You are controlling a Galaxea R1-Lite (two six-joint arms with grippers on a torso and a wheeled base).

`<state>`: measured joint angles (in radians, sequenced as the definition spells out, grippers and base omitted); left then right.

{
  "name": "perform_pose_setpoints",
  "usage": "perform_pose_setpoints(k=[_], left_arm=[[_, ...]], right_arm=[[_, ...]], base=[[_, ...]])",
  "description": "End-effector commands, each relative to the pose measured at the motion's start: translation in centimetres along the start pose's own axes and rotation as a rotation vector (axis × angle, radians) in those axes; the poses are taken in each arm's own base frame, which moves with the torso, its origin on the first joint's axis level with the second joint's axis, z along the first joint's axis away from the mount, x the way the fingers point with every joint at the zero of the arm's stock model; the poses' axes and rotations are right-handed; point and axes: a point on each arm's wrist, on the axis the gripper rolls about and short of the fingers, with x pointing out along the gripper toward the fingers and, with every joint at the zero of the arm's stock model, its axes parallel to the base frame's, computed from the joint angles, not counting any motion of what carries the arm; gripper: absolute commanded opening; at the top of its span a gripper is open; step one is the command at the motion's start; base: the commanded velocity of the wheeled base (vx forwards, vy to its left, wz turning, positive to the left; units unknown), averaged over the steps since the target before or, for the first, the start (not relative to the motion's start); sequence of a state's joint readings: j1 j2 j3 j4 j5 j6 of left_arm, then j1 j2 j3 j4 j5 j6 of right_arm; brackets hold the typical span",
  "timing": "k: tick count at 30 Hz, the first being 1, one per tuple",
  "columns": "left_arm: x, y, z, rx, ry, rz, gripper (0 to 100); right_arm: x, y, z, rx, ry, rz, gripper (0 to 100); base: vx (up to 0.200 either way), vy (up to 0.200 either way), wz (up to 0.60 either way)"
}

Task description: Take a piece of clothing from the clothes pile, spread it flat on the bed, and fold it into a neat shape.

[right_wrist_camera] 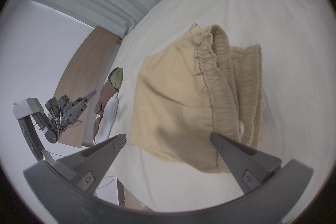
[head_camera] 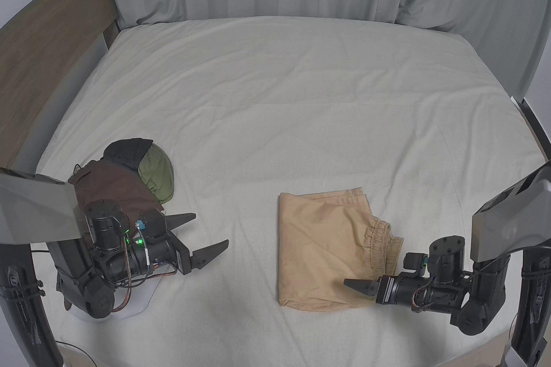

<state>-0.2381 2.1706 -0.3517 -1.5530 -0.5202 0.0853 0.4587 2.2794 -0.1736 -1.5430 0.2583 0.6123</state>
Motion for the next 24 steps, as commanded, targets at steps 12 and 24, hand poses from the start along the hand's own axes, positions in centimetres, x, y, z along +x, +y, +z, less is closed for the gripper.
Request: perform_pose_setpoints(k=[12, 24], left_arm=[[0.2, -0.1, -0.2, -0.003, 0.006, -0.004, 100], [0.2, 0.0, -0.2, -0.002, 0.005, -0.003, 100]], right_arm=[[3.2, -1.7, 4.7, 0.02, -0.224, -0.024, 100], [3.5, -2.6, 4.7, 0.033, -0.241, -0.063, 100]], base=[[0.0, 0.0, 0.0], [0.0, 0.0, 0.0]])
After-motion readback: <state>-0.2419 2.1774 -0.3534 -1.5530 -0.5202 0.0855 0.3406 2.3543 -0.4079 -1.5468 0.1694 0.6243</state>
